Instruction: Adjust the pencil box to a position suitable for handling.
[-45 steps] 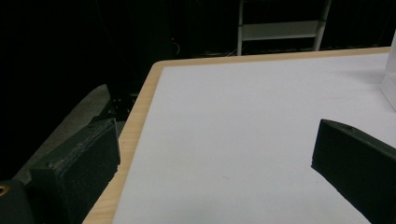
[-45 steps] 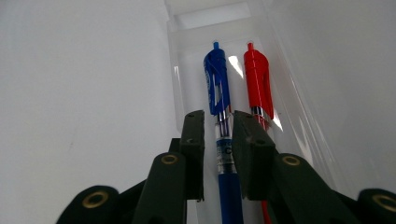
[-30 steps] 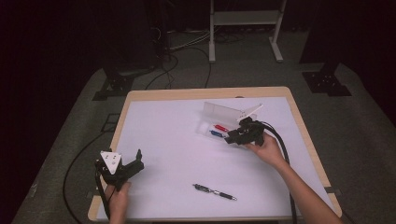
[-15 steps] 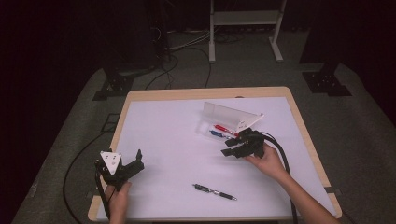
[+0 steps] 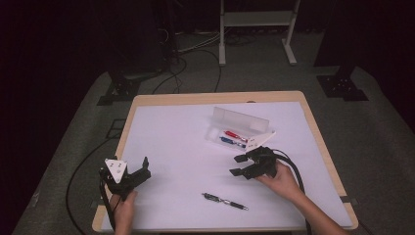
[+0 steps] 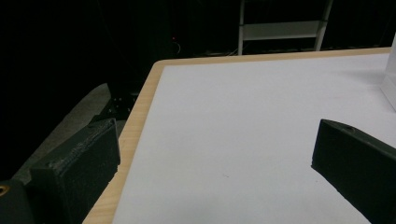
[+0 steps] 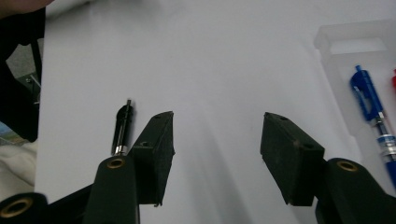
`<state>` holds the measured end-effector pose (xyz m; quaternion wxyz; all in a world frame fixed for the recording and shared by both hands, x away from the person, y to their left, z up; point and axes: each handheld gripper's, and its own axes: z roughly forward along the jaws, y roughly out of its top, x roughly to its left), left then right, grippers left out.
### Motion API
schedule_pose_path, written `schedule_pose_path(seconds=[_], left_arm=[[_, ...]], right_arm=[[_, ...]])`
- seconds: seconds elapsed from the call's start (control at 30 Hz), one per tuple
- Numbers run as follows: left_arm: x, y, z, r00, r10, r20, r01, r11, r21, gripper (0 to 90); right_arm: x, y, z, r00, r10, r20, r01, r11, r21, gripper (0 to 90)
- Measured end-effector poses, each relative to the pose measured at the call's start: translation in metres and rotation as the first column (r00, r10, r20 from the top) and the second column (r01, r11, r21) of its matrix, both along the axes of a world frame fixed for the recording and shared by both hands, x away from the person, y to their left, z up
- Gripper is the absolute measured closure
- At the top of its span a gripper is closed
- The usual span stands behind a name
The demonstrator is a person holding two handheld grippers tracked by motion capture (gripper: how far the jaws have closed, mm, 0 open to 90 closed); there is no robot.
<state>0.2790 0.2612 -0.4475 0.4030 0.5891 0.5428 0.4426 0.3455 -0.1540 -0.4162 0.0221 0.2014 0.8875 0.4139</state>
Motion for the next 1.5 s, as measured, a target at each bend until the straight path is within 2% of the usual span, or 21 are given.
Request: schedule_pose_path(seconds=[0.1,0.4,0.63,0.8,0.9,1.03,1.17,1.3,1.5], left_arm=[[0.0,0.0,0.0,1.0,0.0,0.002,0.0,1.0,0.0,0.4],[-0.001,0.0,0.001,1.0,0.002,0.001,-0.002,1.0,0.004,0.4],[0.0,0.0,0.0,1.0,0.001,0.003,-0.001,1.0,0.003,0.4],[-0.001,0.0,0.0,1.0,0.001,0.0,-0.001,1.0,0.004,0.4],[-0.001,0.0,0.001,1.0,0.0,0.002,0.0,1.0,0.004,0.4],[-0.001,0.002,0.001,1.0,0.007,0.003,-0.007,1.0,-0.001,0.3],[-0.001,0.002,0.0,1.0,0.005,0.004,-0.005,1.0,-0.001,0.4],[0.0,0.001,0.0,1.0,0.004,0.002,-0.004,1.0,-0.001,0.4],[0.0,0.002,0.0,1.0,0.007,0.002,-0.007,1.0,-0.004,0.4]], right_arm=[[-0.009,0.003,-0.004,0.9999,0.012,0.007,-0.012,1.0,-0.002,43.3],[-0.029,0.011,-0.013,0.9991,0.041,-0.01,-0.041,0.999,0.001,42.8],[-0.043,0.023,-0.02,0.998,0.061,-0.015,-0.061,0.998,-0.016,43.3],[-0.048,0.03,-0.029,0.9965,0.074,-0.039,-0.075,0.997,-0.027,45.0],[-0.051,0.032,-0.031,0.9956,0.081,-0.048,-0.081,0.997,-0.014,47.1],[-0.057,0.034,-0.035,0.9964,0.08,-0.027,-0.08,0.997,-0.018,50.3],[-0.059,0.035,-0.043,0.9965,0.069,-0.047,-0.07,0.997,-0.04,52.1],[-0.062,0.039,-0.044,0.9965,0.075,-0.036,-0.077,0.995,-0.058,56.3],[-0.063,0.041,-0.05,0.995,0.083,-0.056,-0.087,0.993,-0.076,62.0]])
